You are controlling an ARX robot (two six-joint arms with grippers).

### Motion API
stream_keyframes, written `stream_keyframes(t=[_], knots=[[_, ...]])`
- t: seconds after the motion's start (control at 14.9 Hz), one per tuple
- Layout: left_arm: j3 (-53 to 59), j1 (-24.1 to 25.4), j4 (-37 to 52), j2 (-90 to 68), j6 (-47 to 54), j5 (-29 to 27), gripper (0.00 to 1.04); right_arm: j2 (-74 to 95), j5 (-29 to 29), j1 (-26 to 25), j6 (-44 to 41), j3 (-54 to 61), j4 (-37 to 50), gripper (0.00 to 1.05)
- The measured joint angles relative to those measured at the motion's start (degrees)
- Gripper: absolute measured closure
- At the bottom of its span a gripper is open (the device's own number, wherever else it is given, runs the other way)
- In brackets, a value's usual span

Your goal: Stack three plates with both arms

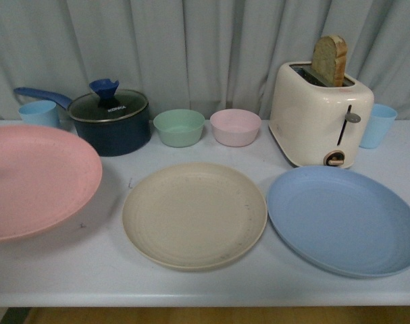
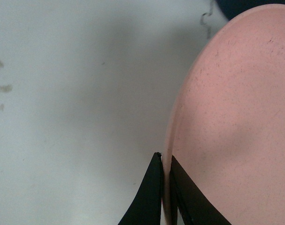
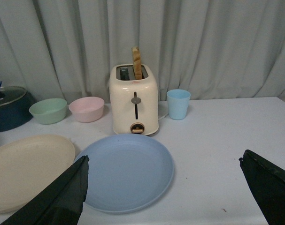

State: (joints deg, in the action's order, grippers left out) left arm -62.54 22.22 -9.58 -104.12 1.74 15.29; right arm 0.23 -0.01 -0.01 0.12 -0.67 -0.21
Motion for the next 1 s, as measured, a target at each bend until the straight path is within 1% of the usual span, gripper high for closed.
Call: stream_keyframes(t=[0.13,0.33,0.54,0.6,0.8,1.0], knots=[[-0.02,-5.81,-1.03,4.57,-2.99,0.33,1.02,0.0,0.0,0.0,0.0,0.0,0.0,0.06],[0.0,-17.86,-1.27,5.46,-6.01,-1.79,1.02,0.0,0.0,0.0,0.0,0.0,0.0,0.06],[-2.58,-28.13,-0.48,0.17,-9.81,-4.0,1.02,0.0,0.0,0.0,0.0,0.0,0.0,0.06],[-4.04,-30.38,-0.42,-2.45,-10.58,-5.03,1.02,0.0,0.0,0.0,0.0,0.0,0.0,0.06],[-8.22,-32.96,-0.28,-7.74,-10.58,-6.56,1.02,0.0,0.02,0.0,0.0,0.0,0.0,0.06],[-10.08,-33.05,0.33,-11.56,-9.84,-7.82,1.02,0.0,0.0,0.0,0.0,0.0,0.0,0.06]])
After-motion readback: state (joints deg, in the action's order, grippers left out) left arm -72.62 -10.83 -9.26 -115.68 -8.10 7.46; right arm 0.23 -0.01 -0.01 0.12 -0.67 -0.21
